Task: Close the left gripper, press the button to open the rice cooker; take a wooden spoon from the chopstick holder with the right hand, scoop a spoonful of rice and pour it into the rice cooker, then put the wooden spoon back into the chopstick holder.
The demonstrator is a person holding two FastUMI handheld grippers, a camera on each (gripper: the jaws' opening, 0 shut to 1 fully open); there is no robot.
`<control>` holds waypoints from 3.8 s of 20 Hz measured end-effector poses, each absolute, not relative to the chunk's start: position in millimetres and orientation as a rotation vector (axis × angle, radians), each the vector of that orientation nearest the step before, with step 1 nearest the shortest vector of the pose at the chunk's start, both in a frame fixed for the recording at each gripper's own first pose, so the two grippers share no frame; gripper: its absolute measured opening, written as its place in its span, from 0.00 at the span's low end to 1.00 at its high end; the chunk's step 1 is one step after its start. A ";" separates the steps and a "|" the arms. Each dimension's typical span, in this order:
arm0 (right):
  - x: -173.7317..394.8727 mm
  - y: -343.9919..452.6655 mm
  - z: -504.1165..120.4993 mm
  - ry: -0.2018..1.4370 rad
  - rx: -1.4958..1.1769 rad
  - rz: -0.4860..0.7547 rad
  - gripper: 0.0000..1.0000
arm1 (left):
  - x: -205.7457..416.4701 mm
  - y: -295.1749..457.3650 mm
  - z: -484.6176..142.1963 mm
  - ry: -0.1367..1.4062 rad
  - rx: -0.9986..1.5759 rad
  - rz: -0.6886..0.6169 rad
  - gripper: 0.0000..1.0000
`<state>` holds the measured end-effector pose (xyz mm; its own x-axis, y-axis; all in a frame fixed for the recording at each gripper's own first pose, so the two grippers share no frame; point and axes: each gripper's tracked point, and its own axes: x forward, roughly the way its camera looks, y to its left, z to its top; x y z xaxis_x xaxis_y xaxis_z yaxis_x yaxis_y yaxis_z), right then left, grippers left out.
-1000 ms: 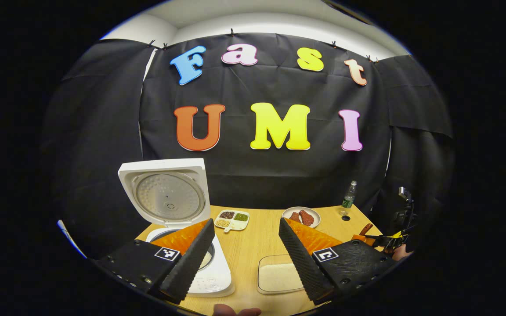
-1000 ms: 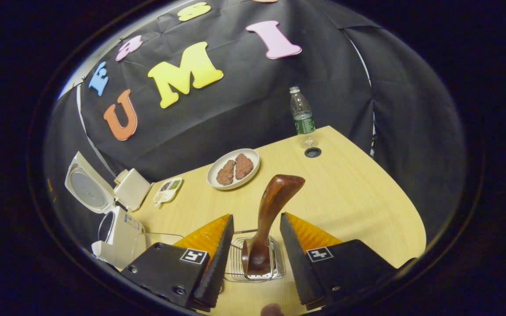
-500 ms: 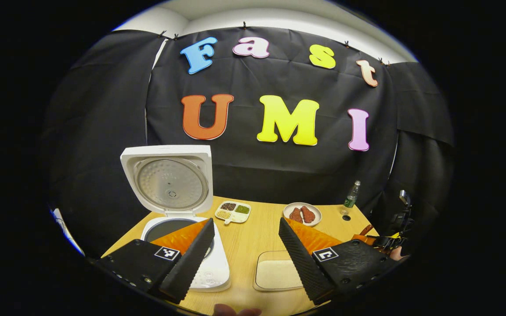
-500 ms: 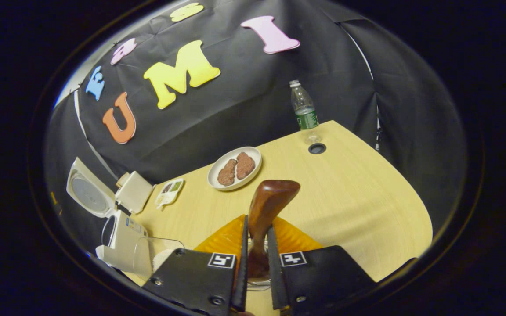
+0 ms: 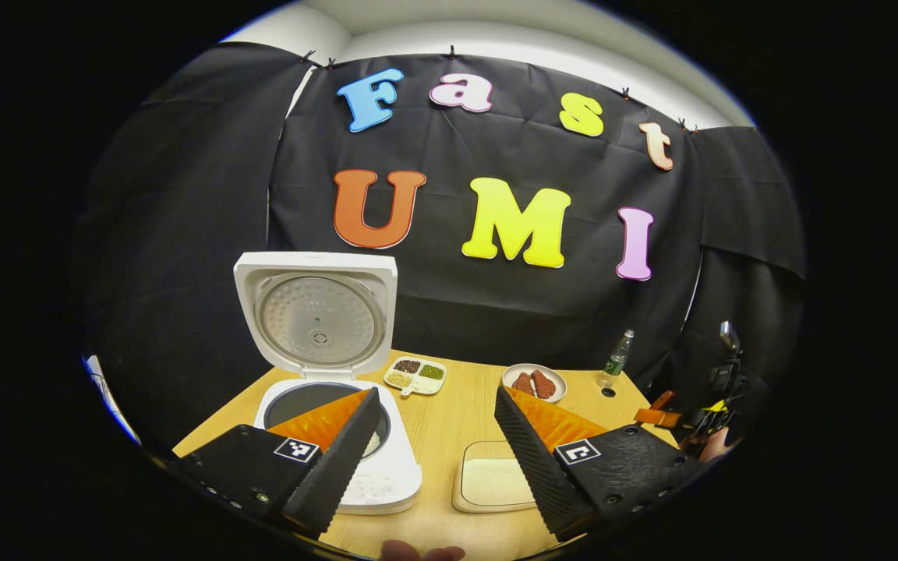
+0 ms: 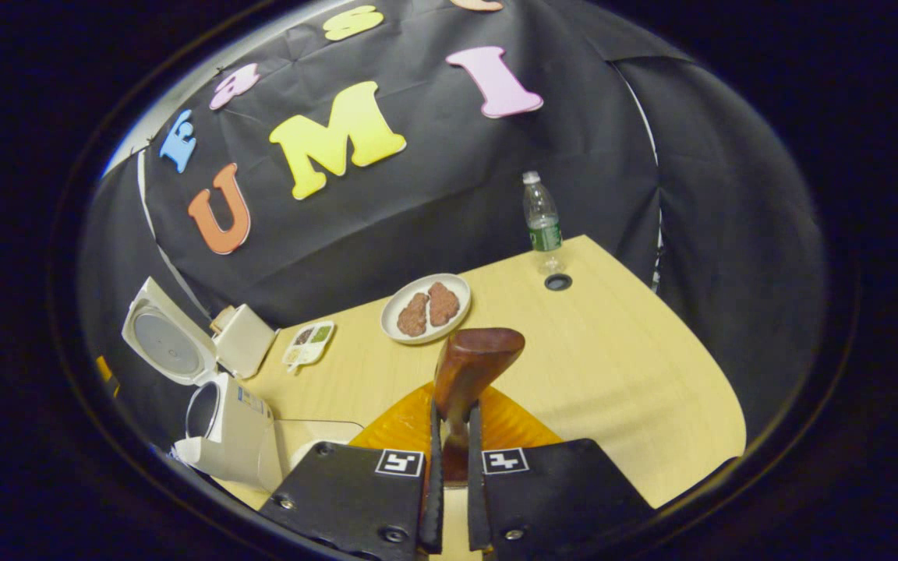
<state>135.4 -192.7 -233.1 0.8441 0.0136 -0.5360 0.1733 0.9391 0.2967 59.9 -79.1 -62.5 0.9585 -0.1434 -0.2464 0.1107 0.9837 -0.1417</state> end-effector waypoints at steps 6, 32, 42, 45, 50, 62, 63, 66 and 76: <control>116.0 -141.0 -153.6 0.459 0.171 -0.022 0.12 | 51.9 -54.5 -56.7 0.200 -0.131 -0.148 0.94; 100.0 26.3 -305.9 0.616 -0.085 0.182 0.12 | -26.9 52.6 -74.8 0.274 -0.135 0.052 0.94; 112.1 56.5 -283.1 0.677 0.427 0.219 0.12 | -32.2 48.7 -72.8 0.283 -0.121 0.047 0.94; 116.5 48.4 -288.8 0.704 0.590 0.192 0.12 | -33.0 44.5 -70.0 0.283 -0.112 0.042 0.94; 113.0 19.7 -296.2 0.709 0.865 0.138 0.12 | -29.9 29.7 -62.5 0.279 -0.071 0.013 0.94; 101.6 -70.4 -245.5 0.448 1.384 0.054 0.12 | -11.4 -11.3 -46.3 0.254 -0.045 -0.098 0.94; 103.8 -69.1 -235.7 0.430 1.401 0.070 0.12 | -11.5 -11.1 -45.8 0.252 -0.045 -0.100 0.94; 115.0 -54.8 -203.6 0.388 1.455 0.138 0.12 | -13.5 -5.9 -46.2 0.248 -0.043 -0.094 0.94; 178.5 85.9 -133.0 0.443 1.399 0.386 0.12 | -32.6 27.6 -38.5 0.171 -0.002 -0.046 0.94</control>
<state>178.5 85.9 -133.0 0.8582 0.5086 -0.0696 0.0009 0.1340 0.9910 -32.6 27.6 -38.5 0.9844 -0.0455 -0.1700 0.0452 0.9990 -0.0056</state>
